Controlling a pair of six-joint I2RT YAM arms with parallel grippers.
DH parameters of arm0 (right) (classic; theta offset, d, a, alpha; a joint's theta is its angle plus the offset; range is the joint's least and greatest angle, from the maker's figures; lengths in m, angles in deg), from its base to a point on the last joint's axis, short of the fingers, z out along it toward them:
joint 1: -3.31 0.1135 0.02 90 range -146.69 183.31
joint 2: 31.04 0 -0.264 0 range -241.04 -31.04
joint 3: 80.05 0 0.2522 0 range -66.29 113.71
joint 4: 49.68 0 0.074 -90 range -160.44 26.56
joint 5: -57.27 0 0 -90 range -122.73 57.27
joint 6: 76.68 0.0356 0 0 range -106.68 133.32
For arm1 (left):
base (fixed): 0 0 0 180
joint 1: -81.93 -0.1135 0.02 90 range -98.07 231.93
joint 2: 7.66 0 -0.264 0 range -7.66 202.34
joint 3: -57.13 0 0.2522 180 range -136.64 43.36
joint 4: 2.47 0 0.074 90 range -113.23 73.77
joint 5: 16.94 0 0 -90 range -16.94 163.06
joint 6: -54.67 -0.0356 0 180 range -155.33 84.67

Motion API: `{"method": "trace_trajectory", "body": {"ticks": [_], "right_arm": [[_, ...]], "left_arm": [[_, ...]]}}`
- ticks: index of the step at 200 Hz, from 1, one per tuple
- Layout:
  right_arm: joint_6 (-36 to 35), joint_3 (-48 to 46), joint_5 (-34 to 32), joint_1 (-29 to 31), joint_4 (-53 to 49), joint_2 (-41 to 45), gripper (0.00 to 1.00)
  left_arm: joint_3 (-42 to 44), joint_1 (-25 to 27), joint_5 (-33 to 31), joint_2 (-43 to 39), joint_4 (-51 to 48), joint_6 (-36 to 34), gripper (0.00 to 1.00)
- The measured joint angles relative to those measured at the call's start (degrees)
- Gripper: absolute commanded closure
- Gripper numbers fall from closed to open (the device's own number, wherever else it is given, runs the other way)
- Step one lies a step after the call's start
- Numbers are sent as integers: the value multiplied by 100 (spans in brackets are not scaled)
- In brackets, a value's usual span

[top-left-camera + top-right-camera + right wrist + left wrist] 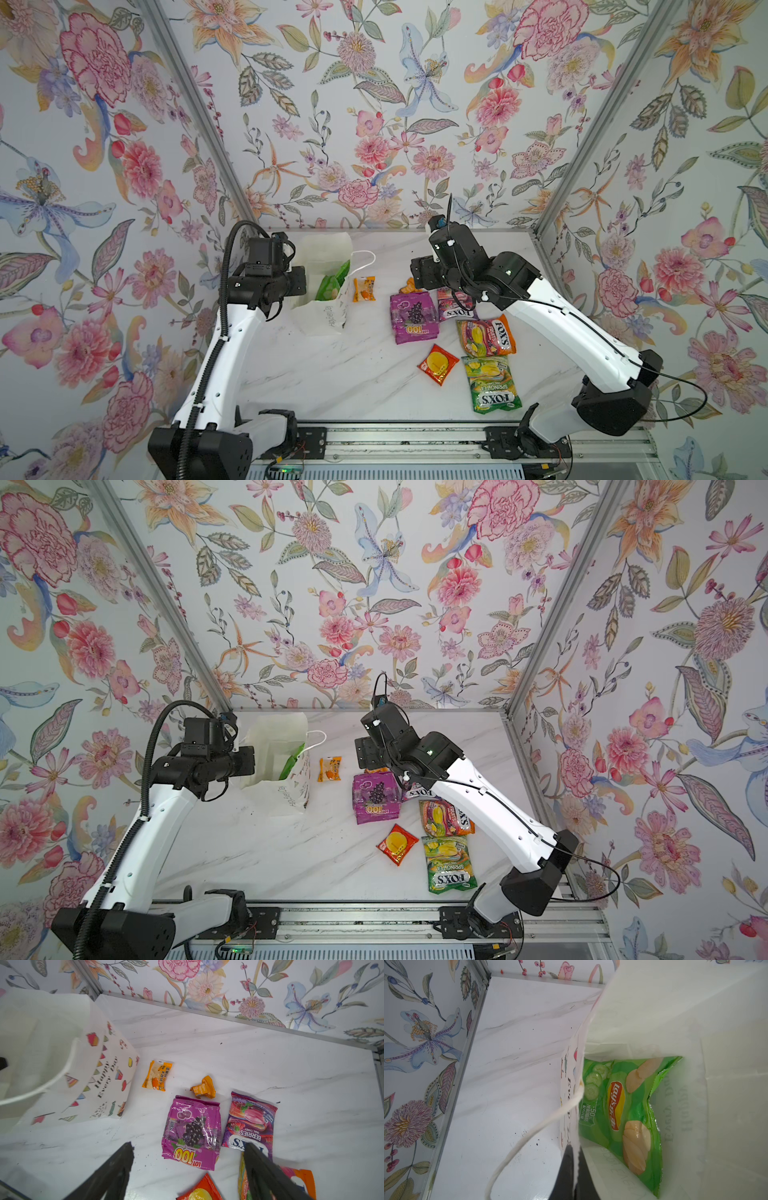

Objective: Place the snacks into the paper bag
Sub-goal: 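Raise the right gripper out of the paper bag and move toward the purple bag, then lower the right gripper and grasp the purple grape candy bag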

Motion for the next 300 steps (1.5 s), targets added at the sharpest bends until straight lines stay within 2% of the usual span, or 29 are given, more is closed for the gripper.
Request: {"method": "trace_trajectory", "body": {"ticks": [14,68,95,159,201,238,269,300], "right_arm": [[125,-553,153,-260,205,15,6],[726,-2557,1008,-1012,1239,142,1],[1008,-3176,1484,-1051,1707,138,0],[1471,-4118,2157,-1045,2616,7,1],[1690,-4234,2369,-704,2848,-264,3],[1851,-4216,2452,-282,2931,-457,12],[1899,-3897,2581,197,2933,-824,15],[1814,-3585,2562,496,2903,-809,15]], "left_arm": [[70,-35,50,-7,70,-20,100],[208,-48,229,-33,278,-50,100],[208,-50,262,-33,326,-48,100],[341,-72,356,-81,640,-24,100],[415,-98,413,-90,839,-17,100],[535,-109,411,-92,1025,35,100],[584,-114,411,-98,1130,66,100],[651,-140,409,-138,1207,66,100]]}}
